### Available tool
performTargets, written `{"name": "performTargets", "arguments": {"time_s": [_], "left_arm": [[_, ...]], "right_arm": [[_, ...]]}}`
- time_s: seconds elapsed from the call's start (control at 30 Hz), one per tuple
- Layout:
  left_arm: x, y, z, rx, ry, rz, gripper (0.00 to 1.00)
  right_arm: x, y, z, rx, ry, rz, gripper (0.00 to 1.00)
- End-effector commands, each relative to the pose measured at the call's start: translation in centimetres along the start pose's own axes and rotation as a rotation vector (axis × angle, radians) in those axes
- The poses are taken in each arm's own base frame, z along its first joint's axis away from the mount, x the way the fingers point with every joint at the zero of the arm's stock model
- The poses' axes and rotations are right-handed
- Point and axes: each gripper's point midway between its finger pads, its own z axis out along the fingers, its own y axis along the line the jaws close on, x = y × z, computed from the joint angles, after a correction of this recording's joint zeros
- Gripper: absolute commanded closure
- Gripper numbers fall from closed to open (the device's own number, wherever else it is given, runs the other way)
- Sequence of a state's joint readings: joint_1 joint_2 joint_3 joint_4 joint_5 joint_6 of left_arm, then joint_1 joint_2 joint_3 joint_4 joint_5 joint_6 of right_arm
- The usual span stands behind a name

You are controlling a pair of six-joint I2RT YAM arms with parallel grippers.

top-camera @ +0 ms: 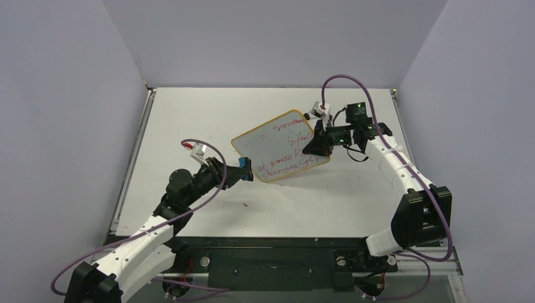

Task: Erase the whiteboard
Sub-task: Erase the whiteboard at the center of the board.

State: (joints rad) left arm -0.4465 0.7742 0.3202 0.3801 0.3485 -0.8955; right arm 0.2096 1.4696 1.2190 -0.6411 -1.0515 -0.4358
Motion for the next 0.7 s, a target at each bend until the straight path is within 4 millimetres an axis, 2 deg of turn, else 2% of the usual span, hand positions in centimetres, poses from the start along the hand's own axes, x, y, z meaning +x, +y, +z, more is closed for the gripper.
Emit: {"name": "performTargets", "arguments": {"time_s": [0.0, 0.13, 0.27, 0.33, 0.37, 0.4, 0.43, 0.47, 0.57, 0.67], "left_arm": [[-1.8, -5.4, 1.1, 0.195, -0.114, 0.052, 1.00], [-1.0, -6.0, 2.5, 0.187, -0.133, 0.093, 1.00], [-0.6, -5.7, 3.7, 0.148, -0.155, 0.115, 1.00], [-0.8, -5.4, 4.2, 0.126, -0.179, 0.119, 1.00], [-0.8, -5.9, 4.4, 0.141, -0.184, 0.120, 1.00], [-0.9, -5.2, 5.0, 0.112, -0.193, 0.115, 1.00], [-1.1, -5.8, 5.3, 0.124, -0.202, 0.113, 1.00], [-0.9, -5.3, 5.9, 0.103, -0.201, 0.109, 1.00], [-0.9, -5.9, 7.4, 0.105, -0.212, 0.103, 1.00], [-1.2, -5.2, 8.7, 0.056, -0.254, 0.098, 1.00]], "right_arm": [[1.0, -1.7, 0.6, 0.066, 0.003, -0.001, 1.00], [1.1, -1.7, 1.0, 0.097, -0.028, 0.001, 1.00], [1.3, -1.7, 1.5, 0.111, -0.058, -0.005, 1.00], [1.5, -1.9, 1.7, 0.115, -0.057, -0.003, 1.00], [1.6, -1.9, 1.9, 0.116, -0.054, -0.002, 1.00], [1.7, -1.9, 2.1, 0.113, -0.049, 0.000, 1.00], [1.8, -1.8, 2.3, 0.111, -0.044, 0.000, 1.00], [1.8, -1.7, 2.5, 0.109, -0.040, -0.001, 1.00], [1.8, -1.5, 3.0, 0.115, -0.030, -0.012, 1.00], [1.4, -1.5, 3.1, 0.129, -0.039, -0.004, 1.00]]}}
